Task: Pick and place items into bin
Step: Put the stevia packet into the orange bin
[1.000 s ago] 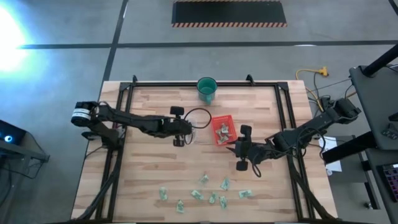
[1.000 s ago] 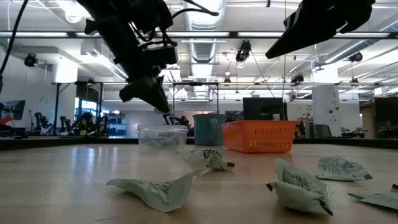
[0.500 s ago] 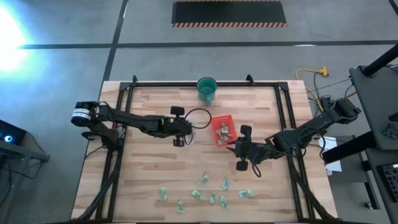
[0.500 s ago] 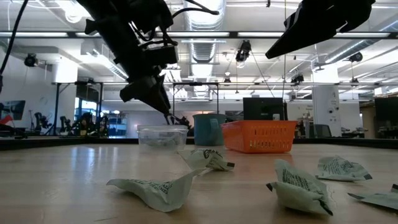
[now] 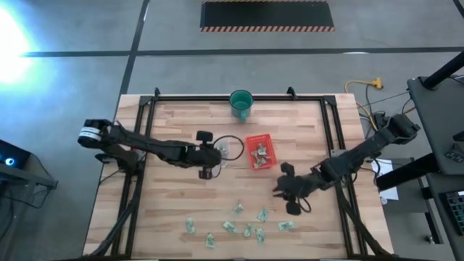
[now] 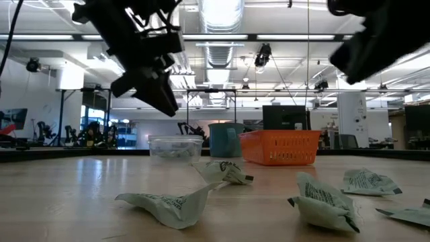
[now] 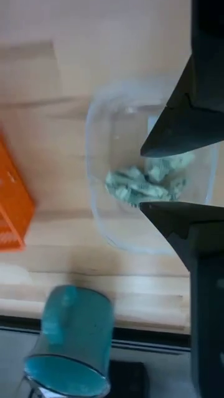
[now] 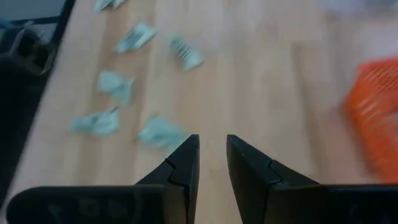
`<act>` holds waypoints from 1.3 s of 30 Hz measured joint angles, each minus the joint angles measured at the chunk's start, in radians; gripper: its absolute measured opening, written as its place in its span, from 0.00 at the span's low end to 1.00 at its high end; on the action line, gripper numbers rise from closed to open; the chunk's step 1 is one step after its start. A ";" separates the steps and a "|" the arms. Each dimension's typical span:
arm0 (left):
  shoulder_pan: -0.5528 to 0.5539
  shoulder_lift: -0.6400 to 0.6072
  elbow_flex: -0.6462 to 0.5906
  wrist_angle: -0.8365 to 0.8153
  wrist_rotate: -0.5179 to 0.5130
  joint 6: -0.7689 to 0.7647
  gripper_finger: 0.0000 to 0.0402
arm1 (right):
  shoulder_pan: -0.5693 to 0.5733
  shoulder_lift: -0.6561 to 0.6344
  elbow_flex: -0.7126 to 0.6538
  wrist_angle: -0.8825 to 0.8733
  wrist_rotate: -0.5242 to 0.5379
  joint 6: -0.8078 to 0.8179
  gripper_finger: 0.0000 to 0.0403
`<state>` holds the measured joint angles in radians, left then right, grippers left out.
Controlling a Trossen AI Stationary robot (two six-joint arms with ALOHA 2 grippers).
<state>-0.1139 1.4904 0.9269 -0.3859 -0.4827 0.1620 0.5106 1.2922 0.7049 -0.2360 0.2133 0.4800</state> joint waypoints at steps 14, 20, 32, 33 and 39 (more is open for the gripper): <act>-0.058 -0.002 -0.008 0.002 -0.001 -0.053 0.27 | 0.330 0.032 -0.058 0.013 0.165 0.362 0.18; -0.061 -0.002 -0.034 0.003 -0.001 -0.077 0.27 | 0.397 0.187 0.017 0.012 0.209 0.418 0.18; -0.061 -0.004 -0.058 0.003 -0.001 -0.079 0.27 | 0.410 0.508 0.376 -0.301 0.157 0.421 0.18; -0.061 -0.004 -0.058 0.003 -0.001 -0.079 0.27 | 0.410 0.522 0.405 -0.357 0.186 0.429 0.18; -0.061 -0.004 -0.058 0.004 -0.001 -0.080 0.27 | 0.410 0.561 0.498 -0.493 0.234 0.441 0.21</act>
<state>-0.1749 1.4864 0.8688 -0.3821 -0.4835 0.0822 0.9207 1.8528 1.2033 -0.7289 0.4473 0.9208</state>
